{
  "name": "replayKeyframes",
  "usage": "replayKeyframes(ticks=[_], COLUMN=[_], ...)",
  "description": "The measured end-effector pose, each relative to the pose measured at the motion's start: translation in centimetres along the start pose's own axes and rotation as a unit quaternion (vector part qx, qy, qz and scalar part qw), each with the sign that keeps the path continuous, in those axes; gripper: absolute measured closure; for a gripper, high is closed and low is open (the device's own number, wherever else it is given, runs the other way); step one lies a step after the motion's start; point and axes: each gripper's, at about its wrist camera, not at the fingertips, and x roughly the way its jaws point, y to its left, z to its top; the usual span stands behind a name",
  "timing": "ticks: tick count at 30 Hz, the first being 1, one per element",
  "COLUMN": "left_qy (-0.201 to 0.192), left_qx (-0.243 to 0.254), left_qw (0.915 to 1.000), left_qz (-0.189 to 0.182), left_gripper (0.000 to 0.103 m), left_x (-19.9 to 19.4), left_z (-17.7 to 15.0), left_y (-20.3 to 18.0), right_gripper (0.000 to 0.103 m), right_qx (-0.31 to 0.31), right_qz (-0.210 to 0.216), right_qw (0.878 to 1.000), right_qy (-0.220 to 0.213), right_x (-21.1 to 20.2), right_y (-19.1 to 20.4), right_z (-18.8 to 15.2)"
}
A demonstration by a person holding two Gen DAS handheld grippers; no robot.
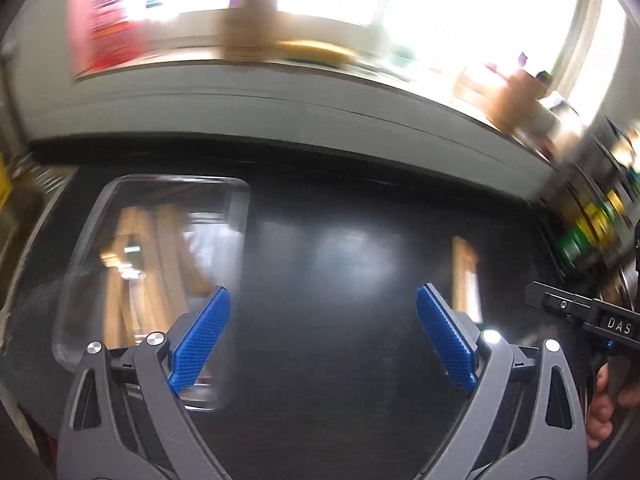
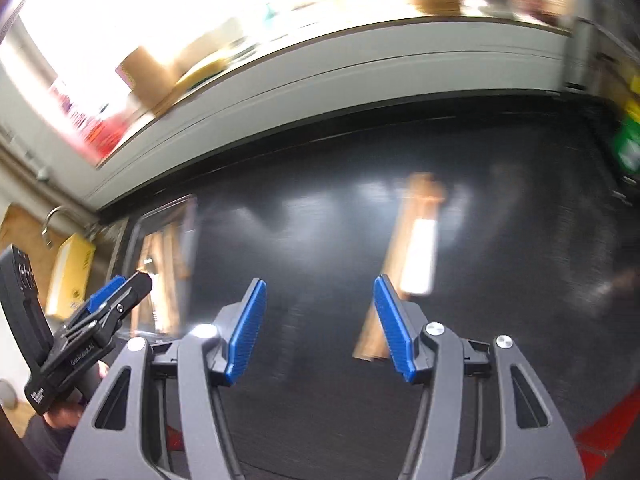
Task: Organize utensils
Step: 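Move both open tools back over the remaining chopsticks and white-handled spoon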
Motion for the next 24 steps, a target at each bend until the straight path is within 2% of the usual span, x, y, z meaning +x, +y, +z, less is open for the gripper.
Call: replayKeyframes(ticks=[4, 7, 11, 24], left_qy=[0.009, 0.013, 0.015, 0.021], left_qx=[0.051, 0.073, 0.095, 0.104], left_qw=[0.9980, 0.9961, 0.9938, 0.9932], left_qz=[-0.035, -0.048, -0.056, -0.048], left_gripper=[0.012, 0.012, 0.012, 0.012], left_x=[1.6, 2.1, 2.6, 3.3], left_z=[-0.6, -1.0, -1.2, -1.2], left_y=[-7.0, -10.3, -13.2, -14.5], right_gripper=[0.048, 0.048, 0.048, 0.048], right_qx=[0.023, 0.034, 0.036, 0.017], right_qz=[-0.035, -0.043, -0.047, -0.034], right_qw=[0.999, 0.998, 0.998, 0.999], right_qy=[-0.020, -0.027, -0.033, -0.025], right_x=[-3.2, -4.7, -5.5, -4.5], right_y=[-5.2, -7.9, -9.4, -9.5], right_z=[-1.0, -1.5, -1.5, -0.4])
